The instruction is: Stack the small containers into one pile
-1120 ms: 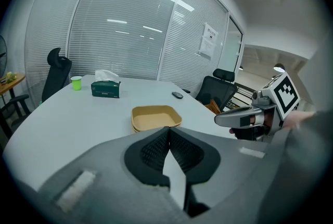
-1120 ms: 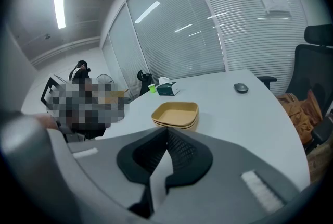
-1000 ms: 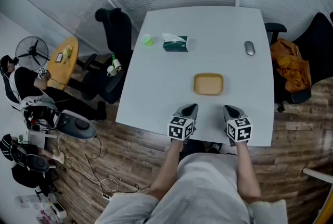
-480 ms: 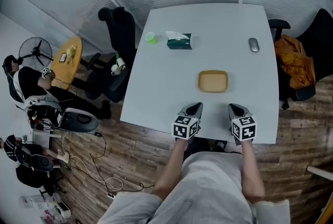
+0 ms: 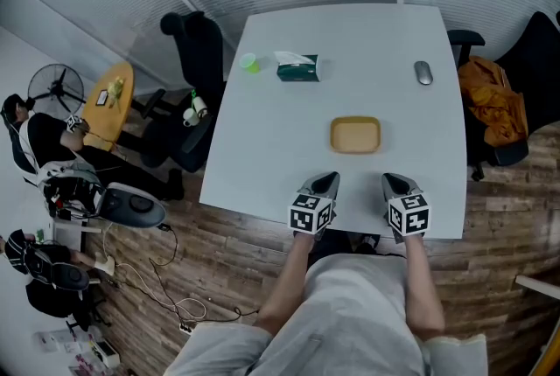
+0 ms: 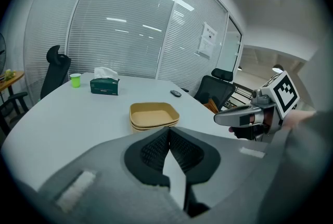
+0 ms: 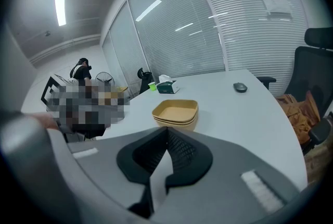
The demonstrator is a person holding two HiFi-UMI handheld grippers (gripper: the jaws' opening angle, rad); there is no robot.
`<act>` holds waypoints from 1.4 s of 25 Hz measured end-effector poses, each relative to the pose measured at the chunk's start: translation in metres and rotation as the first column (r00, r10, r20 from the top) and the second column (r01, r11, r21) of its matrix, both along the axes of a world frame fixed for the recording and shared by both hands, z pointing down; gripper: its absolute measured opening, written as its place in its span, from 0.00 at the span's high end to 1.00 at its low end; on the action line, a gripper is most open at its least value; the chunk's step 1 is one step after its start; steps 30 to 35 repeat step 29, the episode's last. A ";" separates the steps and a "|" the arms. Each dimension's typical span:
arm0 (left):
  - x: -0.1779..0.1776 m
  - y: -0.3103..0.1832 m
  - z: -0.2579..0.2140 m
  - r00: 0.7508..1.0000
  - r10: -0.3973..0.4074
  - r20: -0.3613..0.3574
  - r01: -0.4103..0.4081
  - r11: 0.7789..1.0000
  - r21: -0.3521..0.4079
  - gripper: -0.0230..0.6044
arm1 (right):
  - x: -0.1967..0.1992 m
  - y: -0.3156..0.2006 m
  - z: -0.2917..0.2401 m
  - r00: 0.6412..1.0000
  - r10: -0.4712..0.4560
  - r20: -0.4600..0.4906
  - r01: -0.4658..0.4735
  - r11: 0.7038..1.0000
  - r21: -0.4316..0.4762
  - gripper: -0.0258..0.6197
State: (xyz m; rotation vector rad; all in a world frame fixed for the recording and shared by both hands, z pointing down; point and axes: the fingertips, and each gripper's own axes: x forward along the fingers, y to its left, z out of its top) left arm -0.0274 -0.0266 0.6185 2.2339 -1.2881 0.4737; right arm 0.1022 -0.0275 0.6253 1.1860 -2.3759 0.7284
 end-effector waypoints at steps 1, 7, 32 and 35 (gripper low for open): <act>0.000 0.000 0.000 1.000 0.000 0.001 0.000 1.000 -0.001 0.96 | 0.000 0.000 0.000 1.000 0.000 0.000 0.000 1.000 0.000 0.96; 0.000 0.000 0.002 1.000 0.000 0.000 0.000 1.000 -0.005 0.96 | -0.001 0.000 0.003 1.000 -0.007 -0.004 0.007 1.000 -0.002 0.96; 0.006 -0.004 0.002 0.999 0.034 -0.009 -0.034 0.999 -0.008 0.96 | -0.002 -0.004 0.004 1.000 -0.010 -0.013 0.010 1.000 -0.004 0.96; 0.006 -0.004 0.002 0.999 0.034 -0.009 -0.034 0.999 -0.008 0.96 | -0.002 -0.004 0.004 1.000 -0.010 -0.013 0.010 1.000 -0.004 0.96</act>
